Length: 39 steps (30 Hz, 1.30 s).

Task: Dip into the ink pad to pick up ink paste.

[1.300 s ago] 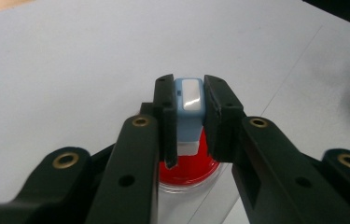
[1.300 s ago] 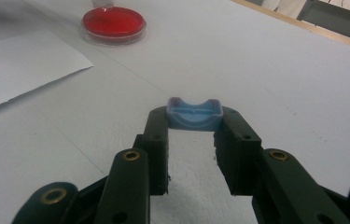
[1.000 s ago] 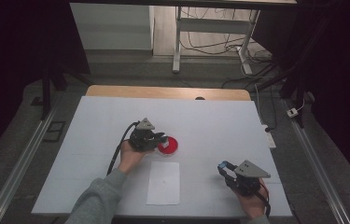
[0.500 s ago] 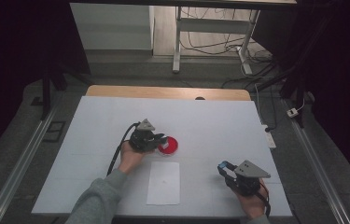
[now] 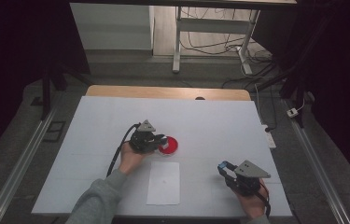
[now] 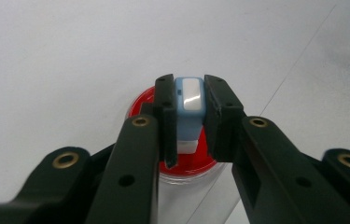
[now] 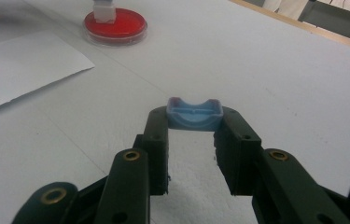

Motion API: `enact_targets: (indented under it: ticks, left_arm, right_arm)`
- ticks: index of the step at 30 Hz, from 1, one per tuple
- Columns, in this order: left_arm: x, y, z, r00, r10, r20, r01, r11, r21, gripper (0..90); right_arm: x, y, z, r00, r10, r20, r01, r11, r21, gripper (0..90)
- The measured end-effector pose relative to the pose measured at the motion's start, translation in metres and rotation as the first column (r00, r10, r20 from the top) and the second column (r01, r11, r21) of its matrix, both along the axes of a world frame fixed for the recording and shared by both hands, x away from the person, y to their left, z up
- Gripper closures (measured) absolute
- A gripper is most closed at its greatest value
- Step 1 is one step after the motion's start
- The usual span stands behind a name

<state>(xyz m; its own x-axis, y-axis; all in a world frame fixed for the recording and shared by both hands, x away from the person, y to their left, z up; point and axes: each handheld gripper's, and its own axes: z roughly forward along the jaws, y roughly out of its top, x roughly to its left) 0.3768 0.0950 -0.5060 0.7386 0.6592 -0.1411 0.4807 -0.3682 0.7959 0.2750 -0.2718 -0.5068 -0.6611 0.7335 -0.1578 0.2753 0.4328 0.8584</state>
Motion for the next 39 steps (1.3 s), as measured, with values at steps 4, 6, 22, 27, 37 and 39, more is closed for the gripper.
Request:
enact_targets:
  ticks: [4, 6, 22, 27, 37, 39]
  left_arm:
    - [-0.0005, 0.0002, -0.0004, 1.0, -0.002, 0.002, 0.002, 1.0, 0.001, 76.0]
    - [-0.0006, 0.0004, -0.0008, 1.0, -0.002, 0.002, 0.002, 1.0, 0.0, 76.0]
    - [-0.0025, -0.0014, -0.0026, 1.0, -0.002, 0.009, 0.002, 0.9998, 0.021, 76.1]
    - [-0.0025, -0.0014, -0.0026, 1.0, -0.001, 0.009, 0.001, 0.9998, 0.019, 76.1]
    - [-0.0053, -0.0033, 0.0016, 0.9995, 0.001, 0.032, -0.002, 0.9999, 0.011, 76.1]
    - [-0.0055, -0.003, 0.0028, 0.9995, -0.001, 0.033, 0.001, 1.0, 0.001, 76.0]
  right_arm:
    - [0.0, 0.0002, -0.0002, 1.0, 0.0, -0.001, 0.0, 1.0, 0.001, 65.8]
    - [-0.0001, 0.0003, -0.0001, 1.0, 0.001, -0.002, -0.001, 1.0, 0.0, 65.8]
    - [-0.0003, 0.0006, -0.0001, 1.0, 0.0, -0.002, 0.0, 1.0, -0.002, 65.8]
    - [-0.0001, 0.0006, -0.0002, 1.0, 0.001, -0.002, -0.001, 1.0, -0.002, 65.8]
    - [0.0, 0.0002, -0.0002, 1.0, 0.0, 0.0, 0.0, 1.0, 0.001, 65.8]
    - [0.0001, -0.0001, -0.0001, 1.0, 0.001, 0.0, -0.001, 1.0, 0.0, 65.8]
